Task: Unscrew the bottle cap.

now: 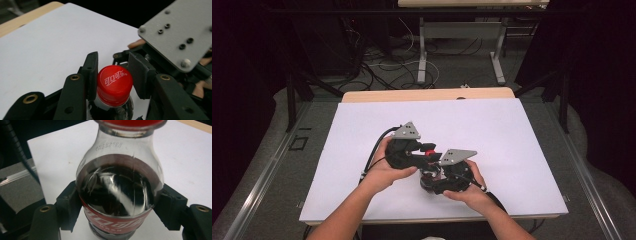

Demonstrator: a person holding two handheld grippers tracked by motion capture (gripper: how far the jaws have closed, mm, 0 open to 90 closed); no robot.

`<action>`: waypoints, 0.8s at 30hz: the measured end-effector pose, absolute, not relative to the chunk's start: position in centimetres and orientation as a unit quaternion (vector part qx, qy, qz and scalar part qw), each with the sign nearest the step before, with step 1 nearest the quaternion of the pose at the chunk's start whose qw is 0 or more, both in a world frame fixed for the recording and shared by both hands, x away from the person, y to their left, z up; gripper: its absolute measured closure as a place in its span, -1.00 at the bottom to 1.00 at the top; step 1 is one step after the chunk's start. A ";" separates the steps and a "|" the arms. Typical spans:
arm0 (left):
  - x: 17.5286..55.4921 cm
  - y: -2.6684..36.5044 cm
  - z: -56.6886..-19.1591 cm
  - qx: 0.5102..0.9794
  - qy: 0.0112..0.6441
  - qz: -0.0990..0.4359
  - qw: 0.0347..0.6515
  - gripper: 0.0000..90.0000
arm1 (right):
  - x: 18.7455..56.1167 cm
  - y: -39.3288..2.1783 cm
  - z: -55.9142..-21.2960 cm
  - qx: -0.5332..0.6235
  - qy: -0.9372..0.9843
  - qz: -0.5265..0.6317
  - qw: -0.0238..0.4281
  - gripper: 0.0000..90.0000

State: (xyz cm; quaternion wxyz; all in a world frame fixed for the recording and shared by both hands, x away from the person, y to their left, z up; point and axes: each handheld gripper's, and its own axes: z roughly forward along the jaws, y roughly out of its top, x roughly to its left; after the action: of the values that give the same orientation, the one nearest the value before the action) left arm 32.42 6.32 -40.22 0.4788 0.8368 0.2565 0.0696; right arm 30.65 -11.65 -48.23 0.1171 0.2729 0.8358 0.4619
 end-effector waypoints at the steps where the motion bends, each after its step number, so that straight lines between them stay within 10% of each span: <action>1: 32.1 6.0 -40.2 0.832 0.273 0.078 0.476 0.36 | 30.7 -11.7 -48.1 0.276 0.838 0.456 0.118 -0.34; 10: 30.7 3.8 -39.7 0.807 0.334 0.152 0.462 0.37 | 30.7 -12.1 -48.0 0.298 0.821 0.463 0.152 -0.34; 24: 31.7 7.0 -38.6 0.828 0.271 0.074 0.485 0.01 | 30.7 -12.0 -48.0 0.282 0.827 0.468 0.129 -0.34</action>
State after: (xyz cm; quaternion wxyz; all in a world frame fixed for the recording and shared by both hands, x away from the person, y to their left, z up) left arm 31.67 6.99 -38.56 0.4848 0.8282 0.2713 0.0741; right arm 30.75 -12.01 -48.00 0.1294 0.2825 0.8274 0.4679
